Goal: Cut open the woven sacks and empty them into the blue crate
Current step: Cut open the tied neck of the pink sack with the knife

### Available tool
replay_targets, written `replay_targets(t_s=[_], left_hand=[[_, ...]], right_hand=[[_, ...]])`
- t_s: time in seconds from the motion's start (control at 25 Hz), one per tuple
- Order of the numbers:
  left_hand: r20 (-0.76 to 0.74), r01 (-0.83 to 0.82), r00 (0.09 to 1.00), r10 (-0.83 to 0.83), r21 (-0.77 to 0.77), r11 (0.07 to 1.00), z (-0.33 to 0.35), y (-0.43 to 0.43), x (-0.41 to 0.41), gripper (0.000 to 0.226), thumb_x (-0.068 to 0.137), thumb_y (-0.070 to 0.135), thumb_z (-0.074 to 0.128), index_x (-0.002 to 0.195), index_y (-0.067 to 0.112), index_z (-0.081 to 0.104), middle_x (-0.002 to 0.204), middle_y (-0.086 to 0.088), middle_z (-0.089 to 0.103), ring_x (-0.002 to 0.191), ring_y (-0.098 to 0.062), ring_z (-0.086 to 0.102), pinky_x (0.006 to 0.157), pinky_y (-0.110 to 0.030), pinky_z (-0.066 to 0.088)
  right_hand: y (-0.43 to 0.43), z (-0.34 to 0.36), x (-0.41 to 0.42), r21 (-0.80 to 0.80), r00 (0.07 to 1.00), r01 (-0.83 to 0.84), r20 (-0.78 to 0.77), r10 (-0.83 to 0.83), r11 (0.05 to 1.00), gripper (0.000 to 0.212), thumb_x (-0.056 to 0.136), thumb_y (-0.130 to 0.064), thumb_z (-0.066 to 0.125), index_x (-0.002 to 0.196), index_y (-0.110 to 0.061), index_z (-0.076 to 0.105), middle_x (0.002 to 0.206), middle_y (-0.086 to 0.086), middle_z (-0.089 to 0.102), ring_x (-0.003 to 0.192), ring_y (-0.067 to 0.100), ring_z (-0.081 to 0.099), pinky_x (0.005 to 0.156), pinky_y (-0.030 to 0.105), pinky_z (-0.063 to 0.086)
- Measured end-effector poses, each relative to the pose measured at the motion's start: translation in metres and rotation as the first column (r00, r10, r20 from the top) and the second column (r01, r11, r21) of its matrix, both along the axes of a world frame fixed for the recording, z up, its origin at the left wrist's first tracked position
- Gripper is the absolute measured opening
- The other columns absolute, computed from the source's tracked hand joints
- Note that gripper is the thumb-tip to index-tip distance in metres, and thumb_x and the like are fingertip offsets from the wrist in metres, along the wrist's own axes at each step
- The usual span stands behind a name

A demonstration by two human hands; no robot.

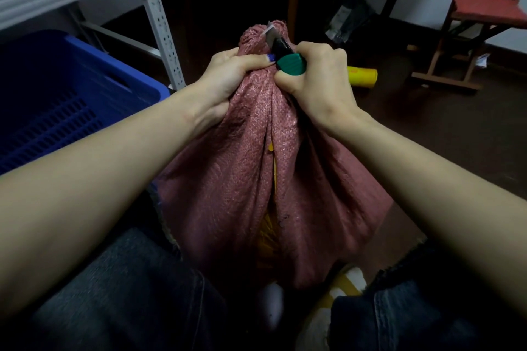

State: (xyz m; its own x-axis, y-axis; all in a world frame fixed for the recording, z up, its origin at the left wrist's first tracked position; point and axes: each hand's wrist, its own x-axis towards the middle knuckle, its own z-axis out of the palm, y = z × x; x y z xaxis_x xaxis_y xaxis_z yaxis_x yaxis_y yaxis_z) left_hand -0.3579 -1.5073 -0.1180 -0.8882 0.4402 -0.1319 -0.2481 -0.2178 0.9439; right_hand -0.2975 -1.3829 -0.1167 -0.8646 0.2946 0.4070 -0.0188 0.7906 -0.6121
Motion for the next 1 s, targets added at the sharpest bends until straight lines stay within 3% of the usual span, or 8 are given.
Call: replay_targets(t_s=[0.16, 0.36, 0.52, 0.6, 0.68, 0.76, 0.88, 1.0], left_hand=[[-0.096, 0.035, 0.995, -0.042, -0.07, 0.997, 0.004, -0.001, -0.004, 0.012, 0.084, -0.003, 0.059, 0.091, 0.005, 0.06, 0.083, -0.009, 0.065, 0.071, -0.015, 0.067, 0.075, -0.028, 0.057], [-0.138, -0.008, 0.99, -0.006, -0.097, 0.995, 0.004, 0.002, -0.002, 0.01, 0.085, -0.001, 0.058, 0.089, 0.009, 0.06, 0.082, -0.006, 0.065, 0.069, -0.012, 0.066, 0.067, -0.022, 0.055], [-0.448, -0.08, 0.888, -0.1, -0.364, 0.928, 0.005, 0.002, -0.007, 0.007, 0.087, 0.01, 0.057, 0.092, 0.014, 0.059, 0.086, 0.0, 0.063, 0.079, -0.009, 0.061, 0.078, -0.025, 0.05], [-0.51, -0.106, 0.844, -0.164, -0.46, 0.881, 0.006, 0.003, -0.009, 0.016, 0.081, 0.022, 0.058, 0.095, 0.016, 0.058, 0.09, -0.001, 0.062, 0.086, -0.013, 0.059, 0.084, -0.033, 0.048], [-0.545, -0.165, 0.817, -0.187, -0.533, 0.83, 0.008, 0.001, -0.009, 0.021, 0.072, 0.031, 0.055, 0.089, 0.018, 0.057, 0.088, -0.001, 0.06, 0.084, -0.014, 0.056, 0.081, -0.033, 0.046], [-0.481, -0.114, 0.868, -0.127, -0.442, 0.89, 0.009, -0.001, -0.009, 0.006, 0.077, 0.022, 0.059, 0.08, 0.018, 0.058, 0.08, 0.001, 0.06, 0.073, -0.009, 0.058, 0.073, -0.026, 0.047], [-0.332, -0.015, 0.94, -0.076, -0.264, 0.964, 0.011, -0.008, -0.009, 0.013, 0.085, 0.003, 0.059, 0.079, 0.014, 0.062, 0.076, -0.001, 0.065, 0.066, -0.006, 0.064, 0.07, -0.02, 0.052], [-0.314, 0.018, 0.944, -0.099, -0.25, 0.968, 0.013, -0.011, -0.015, 0.014, 0.085, 0.001, 0.06, 0.079, 0.013, 0.064, 0.071, 0.002, 0.068, 0.066, -0.008, 0.066, 0.07, -0.022, 0.053]], right_hand=[[0.001, 0.005, -0.003, 0.018, 1.0, -0.002, 0.027, 0.002, 1.0, 0.022, 0.077, -0.025, 0.065, 0.087, -0.006, 0.068, 0.074, 0.006, 0.06, 0.069, 0.016, 0.056, 0.053, 0.019, 0.032], [0.002, 0.01, -0.005, 0.048, 0.998, 0.023, 0.06, -0.026, 0.999, 0.022, 0.075, -0.027, 0.064, 0.09, -0.011, 0.068, 0.078, 0.007, 0.059, 0.075, 0.02, 0.057, 0.06, 0.026, 0.035], [0.002, 0.017, -0.009, 0.052, 0.992, 0.043, 0.113, -0.049, 0.998, 0.015, 0.074, -0.031, 0.066, 0.077, -0.017, 0.059, 0.078, 0.008, 0.056, 0.075, 0.023, 0.056, 0.061, 0.027, 0.034], [0.004, 0.022, -0.01, 0.07, 0.985, 0.037, 0.165, -0.048, 0.997, 0.017, 0.075, -0.032, 0.067, 0.074, -0.019, 0.055, 0.077, 0.007, 0.055, 0.073, 0.02, 0.054, 0.058, 0.027, 0.033], [0.003, 0.026, -0.009, 0.077, 0.98, 0.025, 0.195, -0.04, 0.997, 0.017, 0.076, -0.031, 0.066, 0.073, -0.019, 0.055, 0.075, 0.006, 0.054, 0.071, 0.017, 0.052, 0.051, 0.024, 0.031], [0.001, 0.027, -0.009, 0.082, 0.983, 0.009, 0.184, -0.024, 0.997, 0.017, 0.077, -0.032, 0.066, 0.073, -0.02, 0.054, 0.075, 0.005, 0.055, 0.069, 0.016, 0.051, 0.048, 0.023, 0.028], [-0.001, 0.026, -0.008, 0.093, 0.992, -0.017, 0.124, 0.005, 0.996, 0.016, 0.077, -0.031, 0.065, 0.076, -0.016, 0.06, 0.073, 0.004, 0.056, 0.064, 0.014, 0.051, 0.044, 0.019, 0.032], [-0.001, 0.025, -0.005, 0.118, 0.996, -0.015, 0.089, 0.005, 0.993, 0.022, 0.077, -0.028, 0.064, 0.087, -0.009, 0.068, 0.075, 0.006, 0.058, 0.068, 0.016, 0.054, 0.048, 0.021, 0.032]])
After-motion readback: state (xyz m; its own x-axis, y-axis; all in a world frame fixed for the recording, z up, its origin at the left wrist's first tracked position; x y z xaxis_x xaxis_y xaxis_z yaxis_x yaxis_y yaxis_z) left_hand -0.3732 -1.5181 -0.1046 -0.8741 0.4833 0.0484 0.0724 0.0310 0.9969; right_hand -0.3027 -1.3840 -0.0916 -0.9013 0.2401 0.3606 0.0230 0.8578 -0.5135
